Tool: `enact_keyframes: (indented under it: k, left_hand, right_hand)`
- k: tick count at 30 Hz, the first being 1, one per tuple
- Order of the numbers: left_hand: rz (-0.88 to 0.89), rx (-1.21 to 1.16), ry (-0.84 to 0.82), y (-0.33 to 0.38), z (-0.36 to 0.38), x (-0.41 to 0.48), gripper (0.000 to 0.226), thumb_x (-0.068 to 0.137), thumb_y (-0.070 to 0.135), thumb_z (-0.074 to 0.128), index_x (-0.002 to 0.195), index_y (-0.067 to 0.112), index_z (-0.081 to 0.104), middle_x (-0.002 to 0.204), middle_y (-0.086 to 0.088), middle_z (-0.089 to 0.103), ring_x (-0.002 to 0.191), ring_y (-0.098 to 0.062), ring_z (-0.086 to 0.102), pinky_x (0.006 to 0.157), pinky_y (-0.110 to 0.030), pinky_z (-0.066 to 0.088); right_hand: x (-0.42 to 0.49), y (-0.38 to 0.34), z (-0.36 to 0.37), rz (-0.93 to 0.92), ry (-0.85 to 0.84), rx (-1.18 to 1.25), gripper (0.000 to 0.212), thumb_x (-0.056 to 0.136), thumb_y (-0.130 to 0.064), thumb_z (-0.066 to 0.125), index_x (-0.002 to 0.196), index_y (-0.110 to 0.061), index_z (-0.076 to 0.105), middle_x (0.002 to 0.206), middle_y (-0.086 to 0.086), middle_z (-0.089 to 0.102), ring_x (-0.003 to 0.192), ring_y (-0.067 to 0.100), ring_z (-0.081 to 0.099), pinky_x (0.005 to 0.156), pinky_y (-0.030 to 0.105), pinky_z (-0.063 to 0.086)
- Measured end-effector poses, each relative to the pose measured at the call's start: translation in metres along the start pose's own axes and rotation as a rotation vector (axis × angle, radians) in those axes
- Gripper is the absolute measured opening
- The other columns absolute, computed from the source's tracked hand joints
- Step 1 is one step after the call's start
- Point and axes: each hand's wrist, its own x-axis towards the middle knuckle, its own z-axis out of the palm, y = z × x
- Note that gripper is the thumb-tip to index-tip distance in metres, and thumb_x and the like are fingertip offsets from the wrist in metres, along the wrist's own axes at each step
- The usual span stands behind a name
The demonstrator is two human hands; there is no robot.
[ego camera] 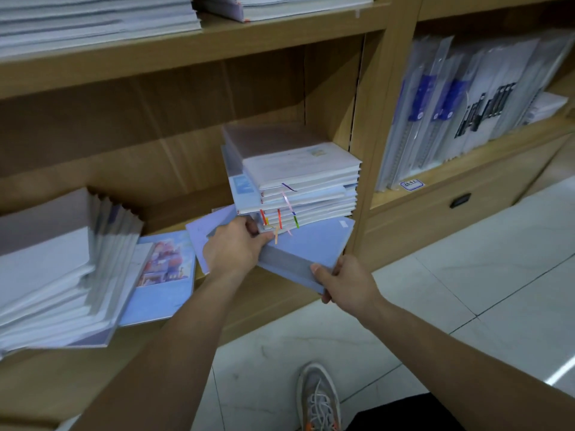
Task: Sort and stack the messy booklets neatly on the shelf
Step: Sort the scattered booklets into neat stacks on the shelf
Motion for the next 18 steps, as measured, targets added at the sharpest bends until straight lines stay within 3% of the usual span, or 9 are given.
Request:
enact_keyframes:
  k: [4, 6, 8, 11, 18]
  left_hand:
    - [-0.023, -0.072, -0.042, -0.003, 0.002, 0.002, 0.043, 0.075, 0.065, 0.069, 0.075, 0.027, 0.051, 0.087, 0.003, 0.069, 0.091, -0.025, 0.064, 0.066, -0.031, 0.042]
    - [-0.020, -0.093, -0.043, -0.003, 0.001, 0.000, 0.041, 0.077, 0.065, 0.069, 0.079, 0.027, 0.053, 0.089, 0.003, 0.069, 0.092, -0.025, 0.064, 0.066, -0.030, 0.041]
    - [0.005, -0.088, -0.022, -0.002, 0.002, -0.004, 0.038, 0.080, 0.064, 0.066, 0.087, 0.028, 0.056, 0.090, 0.001, 0.069, 0.092, -0.026, 0.064, 0.066, -0.030, 0.040]
    - [0.049, -0.062, 0.007, 0.000, 0.003, -0.010, 0.034, 0.087, 0.060, 0.062, 0.092, 0.027, 0.055, 0.090, 0.000, 0.068, 0.092, -0.026, 0.063, 0.065, -0.030, 0.038]
    - [0.056, 0.044, -0.010, 0.002, 0.003, -0.004, 0.033, 0.087, 0.061, 0.060, 0.097, 0.030, 0.056, 0.102, 0.001, 0.071, 0.102, -0.029, 0.063, 0.076, -0.034, 0.048]
  right_hand:
    - [-0.008, 0.005, -0.002, 0.032, -0.034, 0.049, 0.027, 0.093, -0.033, 0.066, 0.073, -0.014, 0.067, 0.060, 0.005, 0.071, 0.057, 0.016, 0.068, 0.065, 0.040, 0.057]
    - [0.005, 0.008, -0.003, 0.057, 0.009, 0.118, 0.022, 0.089, -0.036, 0.069, 0.086, -0.014, 0.068, 0.076, 0.007, 0.074, 0.069, 0.024, 0.072, 0.065, 0.045, 0.061]
    - [0.021, 0.009, -0.004, 0.056, 0.067, 0.200, 0.036, 0.083, -0.045, 0.070, 0.105, -0.016, 0.068, 0.095, 0.006, 0.074, 0.080, 0.025, 0.072, 0.062, 0.049, 0.062]
    - [0.039, 0.008, -0.005, 0.052, 0.128, 0.289, 0.046, 0.083, -0.045, 0.074, 0.116, -0.014, 0.065, 0.103, 0.006, 0.072, 0.091, 0.025, 0.071, 0.058, 0.045, 0.062]
    - [0.019, 0.010, 0.003, 0.045, 0.126, 0.366, 0.028, 0.088, -0.032, 0.073, 0.111, -0.016, 0.066, 0.095, 0.008, 0.074, 0.077, 0.029, 0.073, 0.052, 0.041, 0.060]
